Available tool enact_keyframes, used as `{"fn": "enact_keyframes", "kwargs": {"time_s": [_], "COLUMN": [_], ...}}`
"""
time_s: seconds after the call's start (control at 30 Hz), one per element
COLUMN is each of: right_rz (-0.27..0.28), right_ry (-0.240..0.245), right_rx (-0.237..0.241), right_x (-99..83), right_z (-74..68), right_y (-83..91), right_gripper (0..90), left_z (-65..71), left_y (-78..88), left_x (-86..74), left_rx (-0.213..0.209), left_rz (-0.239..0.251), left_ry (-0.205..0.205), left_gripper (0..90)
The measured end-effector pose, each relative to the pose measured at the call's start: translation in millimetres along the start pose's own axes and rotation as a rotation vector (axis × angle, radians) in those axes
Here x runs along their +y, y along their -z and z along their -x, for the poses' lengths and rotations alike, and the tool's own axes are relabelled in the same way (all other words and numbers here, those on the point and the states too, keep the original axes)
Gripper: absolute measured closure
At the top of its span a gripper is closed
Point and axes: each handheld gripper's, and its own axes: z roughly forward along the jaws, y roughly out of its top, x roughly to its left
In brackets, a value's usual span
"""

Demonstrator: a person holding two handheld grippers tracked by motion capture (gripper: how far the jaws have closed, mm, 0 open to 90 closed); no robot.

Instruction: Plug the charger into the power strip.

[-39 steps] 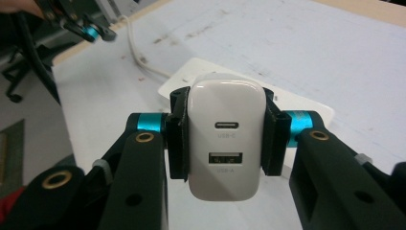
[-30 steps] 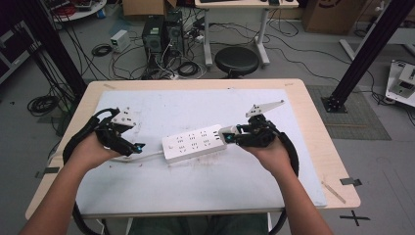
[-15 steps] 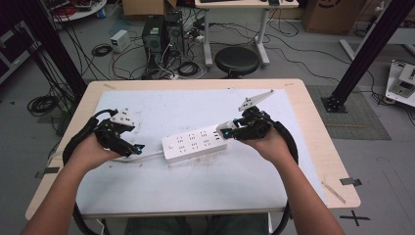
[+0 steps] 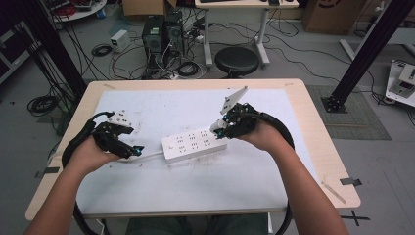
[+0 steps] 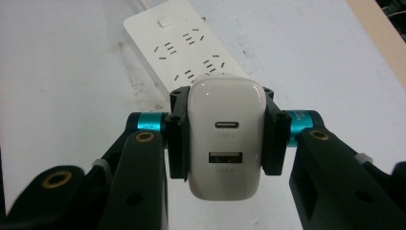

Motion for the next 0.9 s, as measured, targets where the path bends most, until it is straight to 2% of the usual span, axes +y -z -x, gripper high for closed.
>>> {"fn": "enact_keyframes", "kwargs": {"time_s": [0.13, 0.17, 0.23, 0.33, 0.37, 0.73, 0.83, 0.9], "right_rz": [-0.049, -0.064, -0.108, -0.159, -0.173, -0.329, -0.341, -0.361], "right_ry": [0.05, 0.058, 0.081, 0.103, 0.117, 0.261, 0.278, 0.308], "right_rx": [-0.007, -0.01, -0.022, -0.01, -0.005, 0.098, 0.119, 0.148], "right_x": [9.6, 11.4, 15.7, 21.2, 22.6, 48.4, 52.3, 57.0], "right_z": [7.2, 9.0, 12.5, 17.9, 18.9, 29.1, 31.4, 34.7], "right_y": [-5.8, -7.5, -11.2, -17.5, -19.0, -45.5, -49.0, -54.7], "right_gripper": [63.6, 63.5, 63.6, 63.6, 63.6, 63.6, 63.5, 63.5], "left_z": [-1.9, -1.7, -2.4, -1.8, -2.2, 4.3, 5.0, 5.5], "left_y": [-0.9, -2.0, -2.7, -3.8, -3.5, -2.1, -0.9, 0.6], "left_x": [-2.2, -3.1, -4.7, -6.9, -7.3, -8.6, -9.3, -10.8], "left_rx": [0.0, -0.002, -0.001, -0.001, -0.003, 0.0, -0.002, 0.002], "left_rz": [-0.002, 0.006, 0.004, 0.006, -0.003, -0.01, -0.015, -0.014], "left_ry": [0.0, 0.014, 0.013, 0.019, 0.008, 0.004, -0.007, -0.003], "left_gripper": [21.2, 21.3, 21.3, 21.2, 21.2, 21.2, 21.3, 21.2]}}
